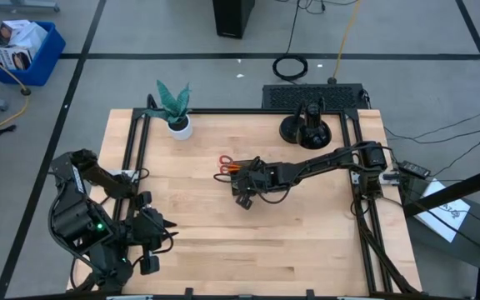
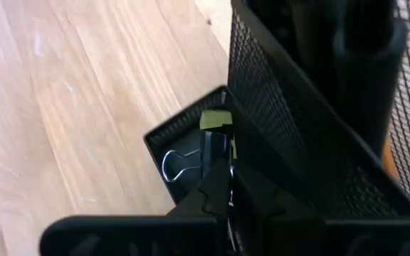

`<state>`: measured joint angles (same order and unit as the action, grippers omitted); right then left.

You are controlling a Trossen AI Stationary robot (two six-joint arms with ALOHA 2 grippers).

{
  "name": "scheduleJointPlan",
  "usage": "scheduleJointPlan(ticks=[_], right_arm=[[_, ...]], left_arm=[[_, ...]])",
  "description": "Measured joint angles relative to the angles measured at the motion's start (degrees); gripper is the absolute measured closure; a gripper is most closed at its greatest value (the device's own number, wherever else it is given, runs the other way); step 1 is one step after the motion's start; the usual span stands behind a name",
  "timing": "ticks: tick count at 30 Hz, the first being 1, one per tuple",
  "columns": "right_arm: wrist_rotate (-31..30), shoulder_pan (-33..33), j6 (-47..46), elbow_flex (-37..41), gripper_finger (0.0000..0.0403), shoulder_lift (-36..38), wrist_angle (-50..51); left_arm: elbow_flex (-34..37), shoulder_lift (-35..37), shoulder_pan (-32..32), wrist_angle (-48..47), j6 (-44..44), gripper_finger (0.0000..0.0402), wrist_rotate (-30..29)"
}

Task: Pick and place office supplies into organizer
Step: Put the black binder clip into the desk organizer, then return to Home Position

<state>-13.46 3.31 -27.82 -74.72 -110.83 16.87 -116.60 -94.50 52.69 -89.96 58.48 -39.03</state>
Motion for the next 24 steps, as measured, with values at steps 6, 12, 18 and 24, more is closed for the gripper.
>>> scheduleJointPlan(ticks=[6,12,18,24], right_arm=[[0.3,-0.2,0.0,0.0,0.0384,0.0,-0.4],[1.6,-0.8,-1.5,0.0,0.0368,0.0,-0.4],[1.7,-1.0,-1.5,0.0,0.0347,0.0,-0.4],[1.6,-1.0,-1.2,0.0,0.0340,0.5,-2.6]], left_arm=[[0.0,0.0,0.0,0.0,-0.1,0.0316,0.1],[0.0,0.0,0.0,0.0,-0.1,0.0316,0.2],[0.0,0.0,0.0,0.0,-0.2,0.0316,0.2],[0.0,0.0,0.0,0.0,-0.3,0.0316,0.2]])
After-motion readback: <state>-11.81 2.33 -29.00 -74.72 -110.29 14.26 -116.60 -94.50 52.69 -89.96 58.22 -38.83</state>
